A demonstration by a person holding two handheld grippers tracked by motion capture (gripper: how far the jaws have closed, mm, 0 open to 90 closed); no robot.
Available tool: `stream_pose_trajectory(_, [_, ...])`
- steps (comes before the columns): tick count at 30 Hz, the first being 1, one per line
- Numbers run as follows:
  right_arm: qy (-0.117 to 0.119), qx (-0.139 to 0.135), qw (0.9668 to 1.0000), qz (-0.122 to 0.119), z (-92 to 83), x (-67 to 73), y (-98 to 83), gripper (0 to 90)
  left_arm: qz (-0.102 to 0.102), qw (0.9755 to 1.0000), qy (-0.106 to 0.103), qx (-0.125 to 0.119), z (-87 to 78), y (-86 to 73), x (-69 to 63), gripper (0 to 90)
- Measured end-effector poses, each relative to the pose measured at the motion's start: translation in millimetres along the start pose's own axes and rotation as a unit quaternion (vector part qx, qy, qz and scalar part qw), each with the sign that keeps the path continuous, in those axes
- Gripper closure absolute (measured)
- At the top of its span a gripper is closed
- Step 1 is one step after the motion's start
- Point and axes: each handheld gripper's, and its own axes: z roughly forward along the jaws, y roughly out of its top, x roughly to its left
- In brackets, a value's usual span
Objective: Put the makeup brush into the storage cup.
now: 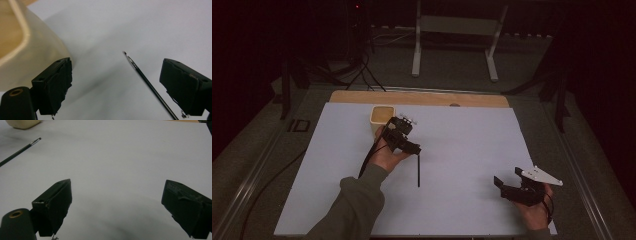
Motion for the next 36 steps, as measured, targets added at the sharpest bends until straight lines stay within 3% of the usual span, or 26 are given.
stream_pose_trajectory(21, [0.001, 0.001, 1.0, -0.001, 0.2, -0.2, -0.2, 9.3, 0.013, 0.9983, -0.015, 0.055, 35.2, -0.6, -21.6, 12.6])
stream_pose_trajectory(36, [0.001, 0.002, 1.0, -0.001, 0.5, -0.1, -0.3, 9.3, 0.007, 0.9957, -0.018, 0.09, 53.3, -6.2, -22.3, 13.3])
